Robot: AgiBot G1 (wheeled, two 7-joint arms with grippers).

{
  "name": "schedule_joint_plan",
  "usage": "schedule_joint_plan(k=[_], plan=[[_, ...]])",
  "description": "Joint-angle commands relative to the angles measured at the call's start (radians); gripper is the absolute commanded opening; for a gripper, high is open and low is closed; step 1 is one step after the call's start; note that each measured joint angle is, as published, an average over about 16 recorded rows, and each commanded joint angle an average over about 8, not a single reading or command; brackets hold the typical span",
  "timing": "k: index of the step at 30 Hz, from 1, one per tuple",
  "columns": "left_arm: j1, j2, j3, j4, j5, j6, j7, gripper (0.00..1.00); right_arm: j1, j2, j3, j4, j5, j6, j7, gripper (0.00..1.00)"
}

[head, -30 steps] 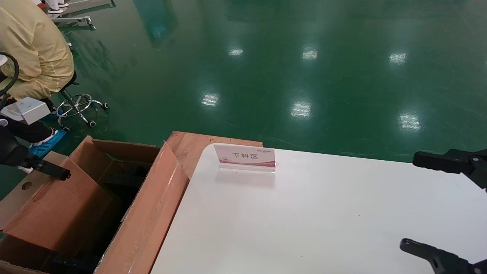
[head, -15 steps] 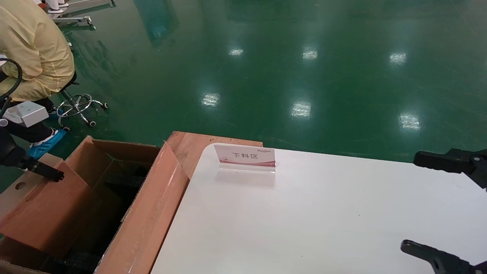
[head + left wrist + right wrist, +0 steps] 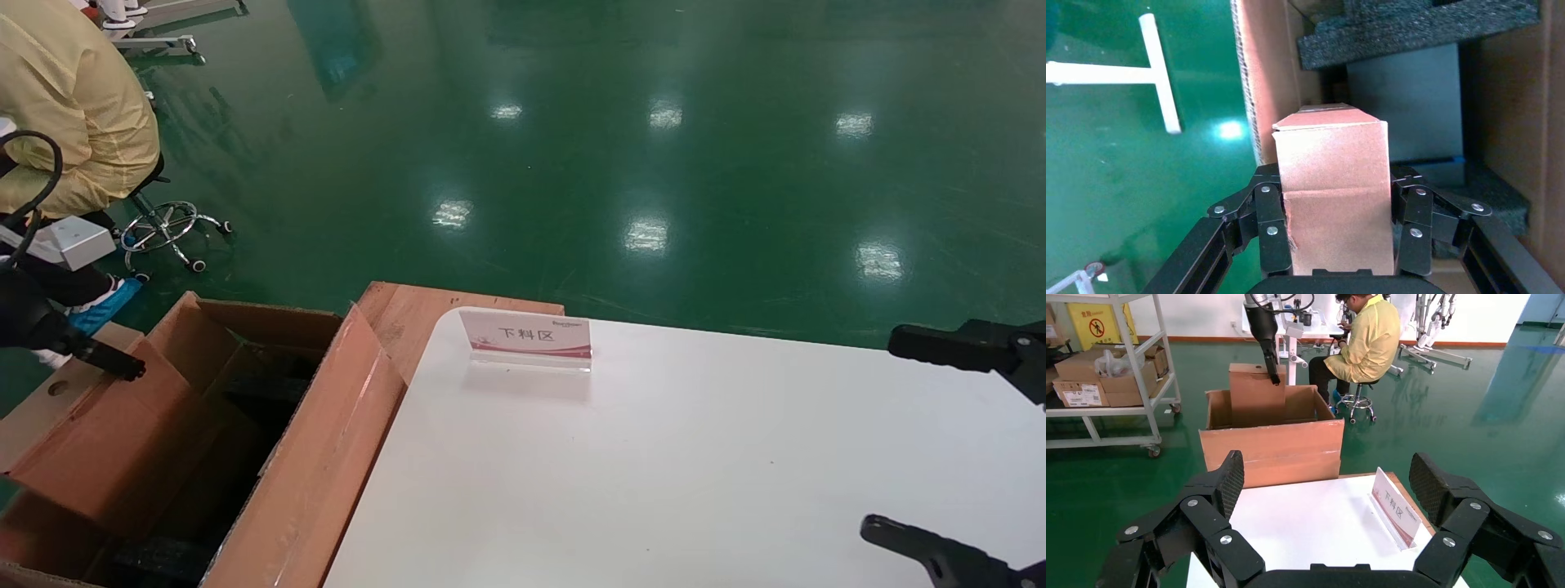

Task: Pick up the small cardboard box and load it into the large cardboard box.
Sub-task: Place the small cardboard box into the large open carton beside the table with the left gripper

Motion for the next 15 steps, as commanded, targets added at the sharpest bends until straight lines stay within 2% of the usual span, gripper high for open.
schedule_joint_plan(k=[1,15], plan=[[0.019,0.009,-0.004,0.022,-0.01,-0.012,0.012,0.0,0.0,0.0,0.0,0.0,0.0,0.0,0.0,1.0],[0.11,0.079,-0.032,0.169,-0.062,-0.054,0.117,0.0,0.0,0.0,-0.001,0.0,0.001,0.0,0.0,1.0]])
